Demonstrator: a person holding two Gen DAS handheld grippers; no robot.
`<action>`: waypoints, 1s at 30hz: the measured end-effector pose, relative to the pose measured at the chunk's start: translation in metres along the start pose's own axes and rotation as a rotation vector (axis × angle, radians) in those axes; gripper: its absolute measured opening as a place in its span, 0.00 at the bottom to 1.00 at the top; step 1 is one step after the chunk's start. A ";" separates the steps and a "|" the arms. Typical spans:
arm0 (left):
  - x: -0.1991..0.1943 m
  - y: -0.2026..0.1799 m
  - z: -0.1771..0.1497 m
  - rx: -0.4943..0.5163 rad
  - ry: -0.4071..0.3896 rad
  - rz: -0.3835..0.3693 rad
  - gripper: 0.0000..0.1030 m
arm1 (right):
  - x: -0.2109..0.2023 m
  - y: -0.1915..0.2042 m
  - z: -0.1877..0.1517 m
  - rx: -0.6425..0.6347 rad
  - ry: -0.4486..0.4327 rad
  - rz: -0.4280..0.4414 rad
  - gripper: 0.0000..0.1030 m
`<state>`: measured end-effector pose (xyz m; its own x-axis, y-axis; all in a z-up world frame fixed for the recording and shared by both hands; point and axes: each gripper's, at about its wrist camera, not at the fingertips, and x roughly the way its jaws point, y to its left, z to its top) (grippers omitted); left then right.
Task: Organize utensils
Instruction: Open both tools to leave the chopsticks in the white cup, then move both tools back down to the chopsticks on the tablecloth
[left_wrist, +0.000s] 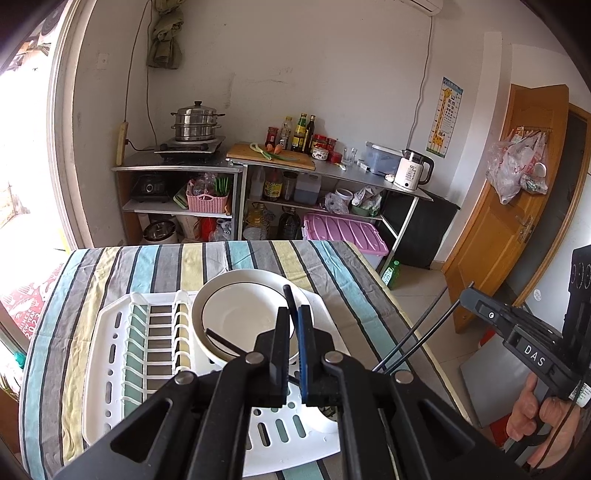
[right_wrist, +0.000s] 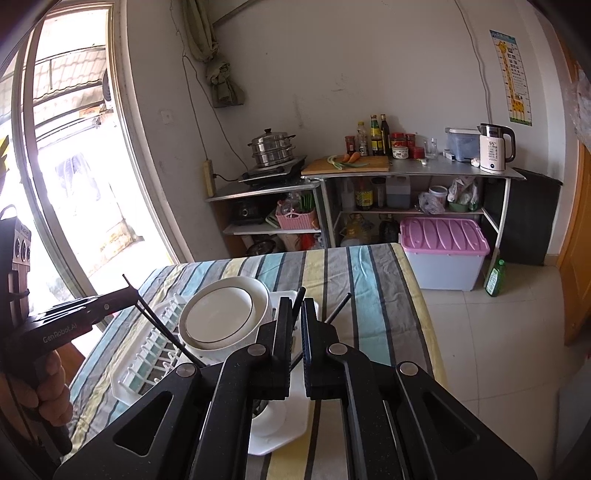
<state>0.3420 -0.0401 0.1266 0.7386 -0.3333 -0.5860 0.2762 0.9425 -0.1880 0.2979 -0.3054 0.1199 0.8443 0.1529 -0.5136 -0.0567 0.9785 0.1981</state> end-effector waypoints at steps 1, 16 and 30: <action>0.000 0.002 -0.001 -0.003 0.002 0.007 0.04 | 0.000 -0.002 0.000 0.002 0.004 -0.004 0.05; -0.010 0.008 -0.013 0.013 -0.017 0.045 0.17 | -0.012 -0.007 -0.009 -0.006 0.016 -0.011 0.14; -0.072 -0.003 -0.068 0.064 -0.113 0.072 0.17 | -0.070 0.021 -0.056 -0.077 -0.026 0.052 0.14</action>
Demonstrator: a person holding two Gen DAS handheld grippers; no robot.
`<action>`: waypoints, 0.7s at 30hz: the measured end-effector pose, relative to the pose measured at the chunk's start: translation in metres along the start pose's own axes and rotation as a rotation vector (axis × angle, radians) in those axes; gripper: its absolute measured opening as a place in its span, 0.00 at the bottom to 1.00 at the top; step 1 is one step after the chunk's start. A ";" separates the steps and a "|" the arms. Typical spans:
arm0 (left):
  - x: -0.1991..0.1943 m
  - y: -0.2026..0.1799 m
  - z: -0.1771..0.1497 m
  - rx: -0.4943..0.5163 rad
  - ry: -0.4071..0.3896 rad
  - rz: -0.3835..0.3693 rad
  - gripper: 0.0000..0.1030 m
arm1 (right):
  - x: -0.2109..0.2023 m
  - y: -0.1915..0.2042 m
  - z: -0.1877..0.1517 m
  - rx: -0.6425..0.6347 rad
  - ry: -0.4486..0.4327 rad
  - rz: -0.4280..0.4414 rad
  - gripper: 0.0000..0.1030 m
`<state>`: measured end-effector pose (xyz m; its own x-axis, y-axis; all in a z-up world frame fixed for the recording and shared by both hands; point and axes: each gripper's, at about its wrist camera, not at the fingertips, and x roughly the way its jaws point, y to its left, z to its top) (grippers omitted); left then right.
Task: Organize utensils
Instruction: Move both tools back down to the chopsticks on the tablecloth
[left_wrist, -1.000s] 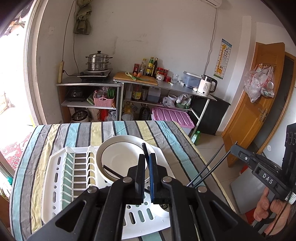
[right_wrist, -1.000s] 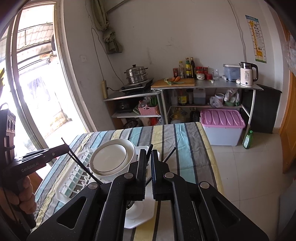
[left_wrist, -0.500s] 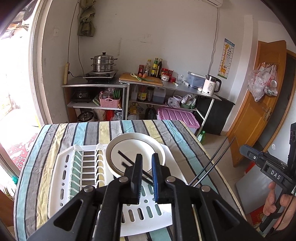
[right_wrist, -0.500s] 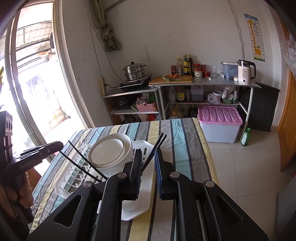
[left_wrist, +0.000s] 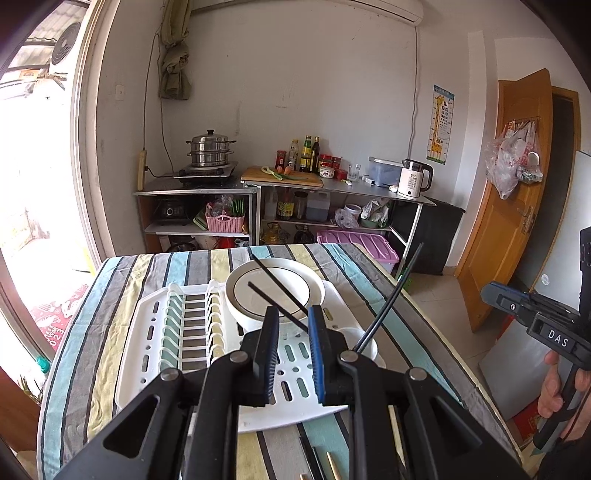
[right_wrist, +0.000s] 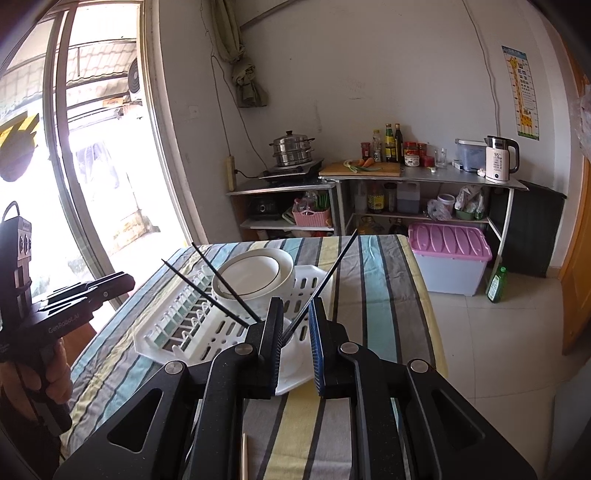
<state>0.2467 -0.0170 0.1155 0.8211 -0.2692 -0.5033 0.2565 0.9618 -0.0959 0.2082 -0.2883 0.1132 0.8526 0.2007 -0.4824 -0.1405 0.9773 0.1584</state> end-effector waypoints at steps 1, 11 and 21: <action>-0.005 0.000 -0.006 0.000 0.000 -0.002 0.17 | -0.005 0.004 -0.006 -0.006 0.000 0.005 0.14; -0.051 -0.012 -0.079 0.023 0.022 -0.014 0.18 | -0.043 0.032 -0.071 -0.043 0.026 0.061 0.14; -0.070 -0.013 -0.131 -0.002 0.070 -0.027 0.18 | -0.056 0.038 -0.119 -0.037 0.089 0.078 0.14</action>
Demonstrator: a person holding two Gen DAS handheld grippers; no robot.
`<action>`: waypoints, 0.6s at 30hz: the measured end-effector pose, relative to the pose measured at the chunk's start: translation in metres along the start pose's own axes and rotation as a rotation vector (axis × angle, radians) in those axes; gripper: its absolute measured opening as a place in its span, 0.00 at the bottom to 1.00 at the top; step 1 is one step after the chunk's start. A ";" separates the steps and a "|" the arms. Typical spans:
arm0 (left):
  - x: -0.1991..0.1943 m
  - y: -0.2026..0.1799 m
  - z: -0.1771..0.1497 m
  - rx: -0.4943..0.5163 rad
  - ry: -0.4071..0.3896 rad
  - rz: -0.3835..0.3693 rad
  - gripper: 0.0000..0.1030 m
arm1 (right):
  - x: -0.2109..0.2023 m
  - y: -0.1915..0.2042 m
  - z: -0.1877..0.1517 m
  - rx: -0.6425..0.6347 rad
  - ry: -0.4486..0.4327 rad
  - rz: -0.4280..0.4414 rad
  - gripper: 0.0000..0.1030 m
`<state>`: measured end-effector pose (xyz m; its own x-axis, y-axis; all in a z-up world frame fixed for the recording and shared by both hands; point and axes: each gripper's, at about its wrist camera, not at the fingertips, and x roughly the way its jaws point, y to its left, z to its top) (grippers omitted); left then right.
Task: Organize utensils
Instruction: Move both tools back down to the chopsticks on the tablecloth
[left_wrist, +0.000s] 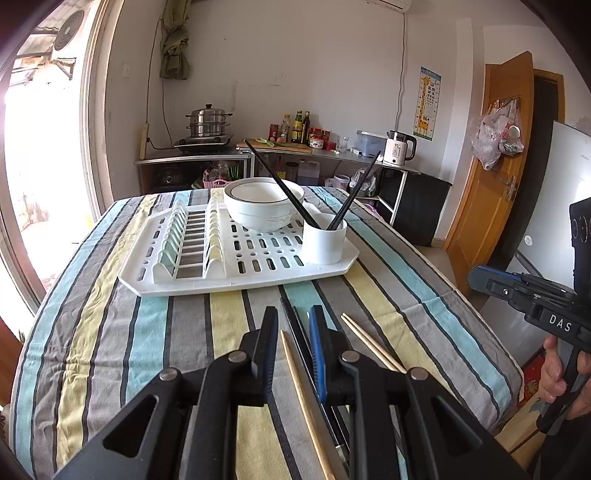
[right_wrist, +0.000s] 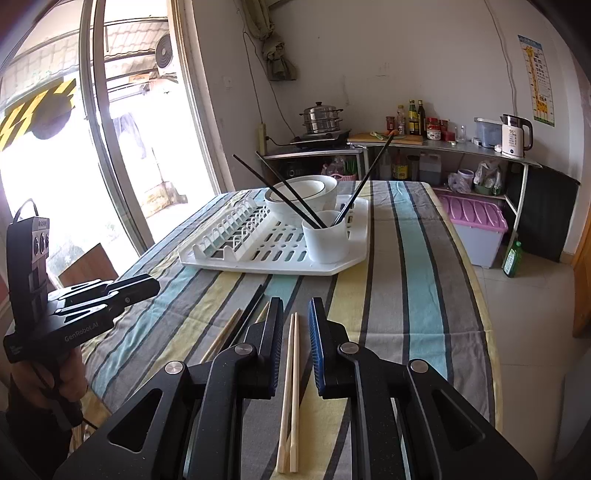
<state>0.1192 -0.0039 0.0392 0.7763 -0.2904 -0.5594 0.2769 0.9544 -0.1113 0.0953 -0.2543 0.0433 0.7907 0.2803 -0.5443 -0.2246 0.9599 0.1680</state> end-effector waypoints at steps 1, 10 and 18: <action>0.001 0.000 -0.003 -0.001 0.008 0.000 0.18 | 0.000 0.000 -0.002 0.001 0.005 0.001 0.14; 0.014 0.002 -0.024 -0.013 0.063 0.008 0.18 | 0.021 0.002 -0.011 -0.018 0.061 0.013 0.14; 0.035 0.004 -0.031 -0.022 0.114 0.004 0.23 | 0.052 0.004 -0.020 -0.037 0.133 0.027 0.14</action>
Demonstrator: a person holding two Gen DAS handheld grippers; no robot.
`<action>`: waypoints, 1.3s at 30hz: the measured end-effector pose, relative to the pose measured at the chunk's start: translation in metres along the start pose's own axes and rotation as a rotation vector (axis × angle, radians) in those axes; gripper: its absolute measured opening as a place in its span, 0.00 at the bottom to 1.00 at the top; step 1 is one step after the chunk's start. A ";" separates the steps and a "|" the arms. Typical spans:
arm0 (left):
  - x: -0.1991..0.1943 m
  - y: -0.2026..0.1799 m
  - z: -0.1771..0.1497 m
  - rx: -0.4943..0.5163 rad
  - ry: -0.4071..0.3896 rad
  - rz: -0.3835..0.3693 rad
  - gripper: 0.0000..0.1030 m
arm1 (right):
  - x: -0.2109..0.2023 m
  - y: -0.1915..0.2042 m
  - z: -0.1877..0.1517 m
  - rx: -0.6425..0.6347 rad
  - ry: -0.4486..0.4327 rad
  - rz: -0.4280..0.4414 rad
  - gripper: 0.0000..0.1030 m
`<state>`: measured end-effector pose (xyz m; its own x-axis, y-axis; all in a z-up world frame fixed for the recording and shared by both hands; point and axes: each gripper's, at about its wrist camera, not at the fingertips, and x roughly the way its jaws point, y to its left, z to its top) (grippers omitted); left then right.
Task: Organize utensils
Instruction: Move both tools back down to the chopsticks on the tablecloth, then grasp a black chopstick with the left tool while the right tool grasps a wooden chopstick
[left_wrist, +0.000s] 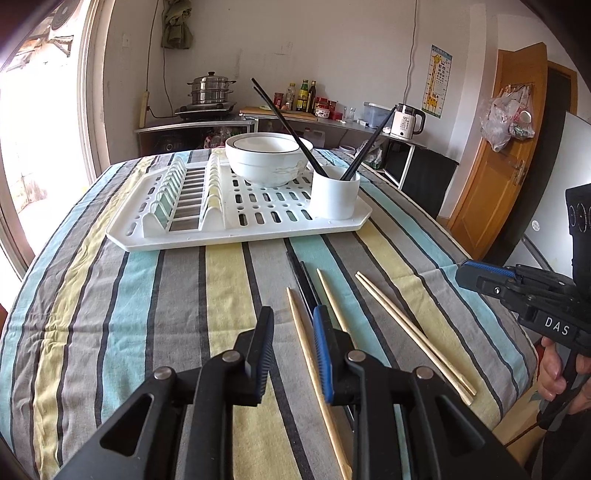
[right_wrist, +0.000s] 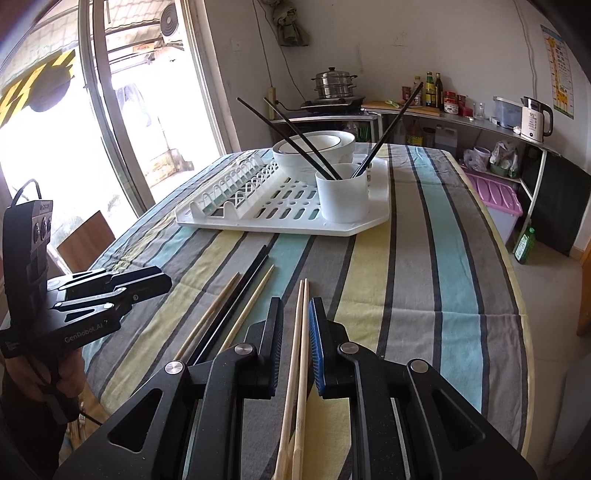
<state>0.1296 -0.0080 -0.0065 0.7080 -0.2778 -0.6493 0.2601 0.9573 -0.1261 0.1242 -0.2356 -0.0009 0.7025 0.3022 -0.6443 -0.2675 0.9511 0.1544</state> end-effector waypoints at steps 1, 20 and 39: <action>0.003 0.000 0.000 0.001 0.008 0.001 0.23 | 0.004 0.000 0.000 -0.004 0.009 -0.004 0.14; 0.052 0.006 0.000 -0.011 0.133 0.015 0.23 | 0.069 0.012 0.007 -0.057 0.148 0.025 0.14; 0.073 -0.004 0.002 0.036 0.170 0.050 0.26 | 0.098 0.024 0.022 0.001 0.196 0.046 0.14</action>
<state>0.1816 -0.0325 -0.0520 0.6000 -0.2096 -0.7720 0.2528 0.9653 -0.0656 0.2014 -0.1821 -0.0443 0.5480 0.3274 -0.7698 -0.2957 0.9366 0.1879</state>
